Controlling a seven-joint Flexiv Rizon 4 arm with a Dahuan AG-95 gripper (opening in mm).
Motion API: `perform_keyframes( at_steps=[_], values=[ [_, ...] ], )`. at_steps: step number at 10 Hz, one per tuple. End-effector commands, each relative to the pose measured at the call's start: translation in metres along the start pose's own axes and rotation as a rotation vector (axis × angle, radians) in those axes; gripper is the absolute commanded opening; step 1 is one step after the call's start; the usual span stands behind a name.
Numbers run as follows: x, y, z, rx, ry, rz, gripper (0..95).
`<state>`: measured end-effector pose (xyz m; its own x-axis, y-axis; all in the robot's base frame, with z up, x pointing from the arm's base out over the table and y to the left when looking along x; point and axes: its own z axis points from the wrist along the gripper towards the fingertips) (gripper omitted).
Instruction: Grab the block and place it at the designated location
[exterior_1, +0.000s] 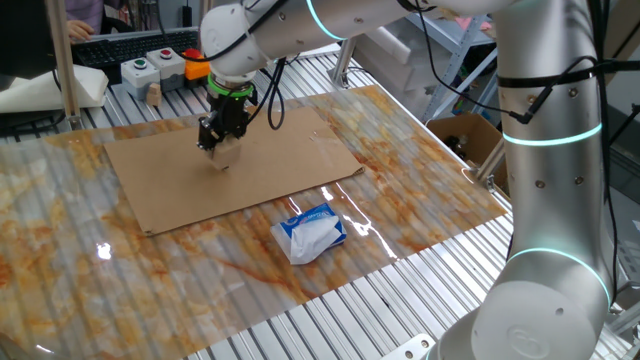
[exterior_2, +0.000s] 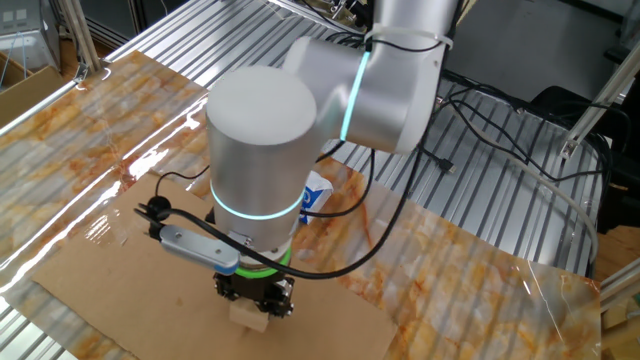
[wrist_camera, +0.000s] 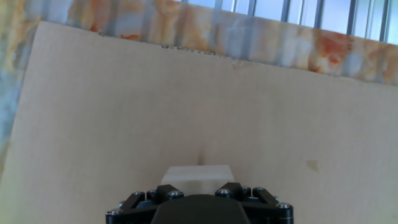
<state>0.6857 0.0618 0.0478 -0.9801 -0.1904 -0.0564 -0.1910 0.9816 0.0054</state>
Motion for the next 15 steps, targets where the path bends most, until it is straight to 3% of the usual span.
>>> perform_keyframes(
  at_steps=[1, 2, 3, 4, 15],
  values=[
    [0.0009, -0.0028, -0.0009, 0.001, 0.002, -0.004, 0.0],
    [0.001, -0.003, -0.0008, 0.002, 0.002, -0.004, 0.0],
    [0.001, -0.0032, -0.0004, 0.005, 0.002, 0.005, 38.0],
    [0.0009, -0.0031, 0.0001, 0.01, -0.006, 0.019, 57.0],
    [0.0008, -0.003, 0.0004, 0.01, -0.006, 0.02, 57.0]
  ],
)
